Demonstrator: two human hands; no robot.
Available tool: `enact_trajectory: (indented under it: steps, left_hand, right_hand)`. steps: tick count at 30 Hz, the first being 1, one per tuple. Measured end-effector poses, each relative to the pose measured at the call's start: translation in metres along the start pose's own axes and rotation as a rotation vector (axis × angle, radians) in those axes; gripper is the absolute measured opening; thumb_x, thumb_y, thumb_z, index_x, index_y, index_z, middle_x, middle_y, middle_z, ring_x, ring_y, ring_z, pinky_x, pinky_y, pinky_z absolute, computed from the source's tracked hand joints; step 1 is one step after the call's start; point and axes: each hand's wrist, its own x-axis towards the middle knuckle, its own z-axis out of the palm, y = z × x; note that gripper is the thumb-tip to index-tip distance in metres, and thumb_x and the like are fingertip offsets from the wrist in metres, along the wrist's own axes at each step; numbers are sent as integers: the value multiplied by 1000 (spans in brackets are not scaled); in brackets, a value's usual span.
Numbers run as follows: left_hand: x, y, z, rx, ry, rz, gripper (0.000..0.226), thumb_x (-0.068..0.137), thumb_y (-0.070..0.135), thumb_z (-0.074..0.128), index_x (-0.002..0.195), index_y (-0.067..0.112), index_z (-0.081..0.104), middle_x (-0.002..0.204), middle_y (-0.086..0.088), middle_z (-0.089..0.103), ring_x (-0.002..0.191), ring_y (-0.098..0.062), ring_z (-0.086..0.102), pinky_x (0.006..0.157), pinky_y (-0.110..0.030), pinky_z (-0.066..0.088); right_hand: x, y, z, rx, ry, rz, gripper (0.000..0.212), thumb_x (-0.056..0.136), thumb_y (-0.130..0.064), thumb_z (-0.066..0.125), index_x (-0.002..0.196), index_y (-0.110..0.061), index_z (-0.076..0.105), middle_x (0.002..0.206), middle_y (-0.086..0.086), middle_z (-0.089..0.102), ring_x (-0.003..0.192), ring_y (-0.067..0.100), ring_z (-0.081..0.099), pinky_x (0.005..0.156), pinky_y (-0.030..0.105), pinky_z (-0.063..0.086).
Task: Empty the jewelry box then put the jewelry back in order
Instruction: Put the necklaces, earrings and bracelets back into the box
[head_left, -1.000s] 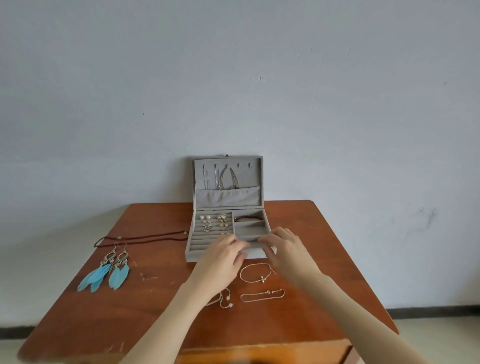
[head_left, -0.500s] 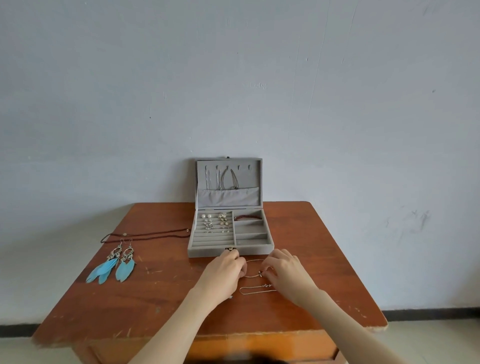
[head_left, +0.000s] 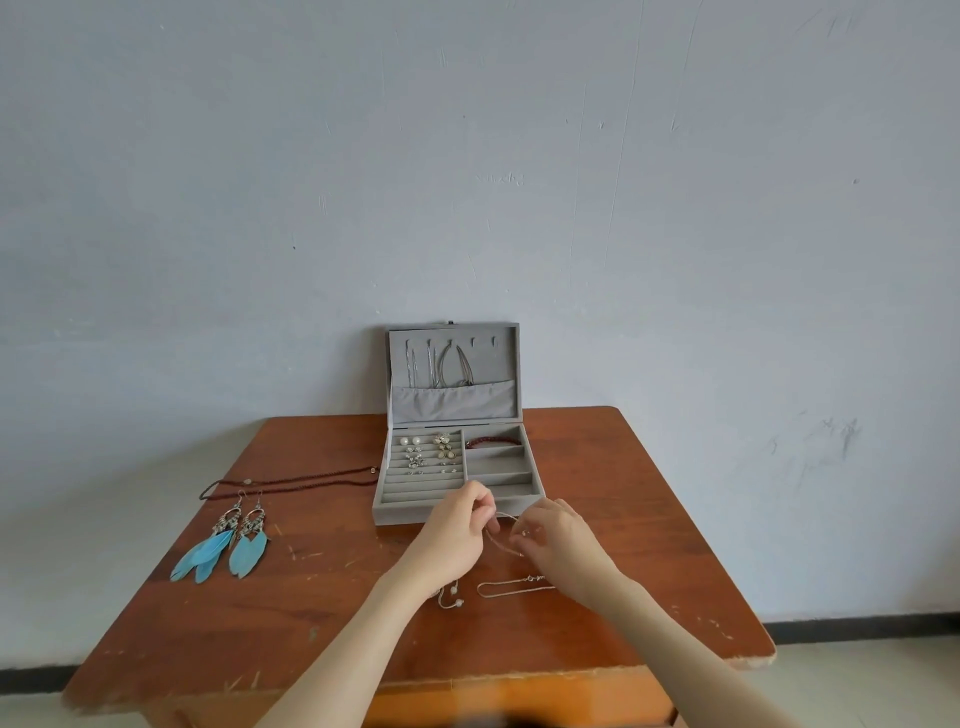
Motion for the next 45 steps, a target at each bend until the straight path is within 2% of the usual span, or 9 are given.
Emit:
enact_trajectory:
  steps: [2,5,11,19,23,26,33,37,45]
  left_hand:
    - [-3,-1,-2,-66,22,-20,18,96,19,40,81,27,46,78,11,61,66,2,51,60,-7,38]
    - [-2,-2,-13,-126,18,-46,12,93,19,49,86,29,52,80,11,62,76,-1,56,67,-12,41]
    - [13,-2,-34,-136,-1,-57,9,86,15,61,88,24,64,83,8,63,70,0,57,58,-6,43]
    - [59,-7,-34,70,204,-56,6,85,15,63,80,19,61,71,8,61,63,1,54,52,-3,38]
    - [87,-18,-22,138,203,-81,5,87,14,60,84,17,64,83,1,67,71,-9,59,66,-20,47]
    - [101,-29,-12,201,210,-51,9,88,12,59,88,14,67,89,2,68,73,-5,55,65,-15,40]
    - [111,-41,2,320,249,21,12,87,8,58,91,8,69,99,-6,61,94,-18,54,78,-25,44]
    - [112,-43,5,375,221,-10,9,87,10,59,89,7,67,105,-6,48,95,-20,50,79,-29,46]
    - [107,-45,-1,452,226,37,21,89,23,59,101,9,67,103,-6,50,103,-20,46,81,-28,43]
  right_hand:
    - [2,-3,-6,179,-5,104,12,86,-21,59,86,-16,69,87,-4,66,82,9,56,68,16,42]
    - [5,-3,-18,423,-34,178,10,85,-19,62,83,-13,70,74,-3,70,67,5,61,58,10,44]
    - [25,-3,-39,654,-63,228,7,84,-11,65,78,-12,69,63,-3,68,53,3,58,51,16,45]
    - [73,8,-38,457,87,239,13,84,-11,63,74,-17,68,65,-3,68,60,7,61,56,10,47]
    - [97,19,-28,239,86,198,13,88,-14,57,89,-12,69,82,1,67,77,13,60,67,19,47]
    - [112,30,-21,171,86,197,14,90,-16,56,94,-12,69,93,5,68,86,17,59,77,27,48]
    - [122,40,-9,-32,80,89,18,90,-18,54,97,-13,70,89,-1,51,93,19,51,74,27,41]
    - [124,36,-12,-167,67,83,21,88,-16,51,99,-15,69,95,2,52,101,21,47,71,30,40]
    - [115,27,-7,-246,12,91,26,91,-20,52,113,-14,65,110,7,54,107,24,48,74,31,44]
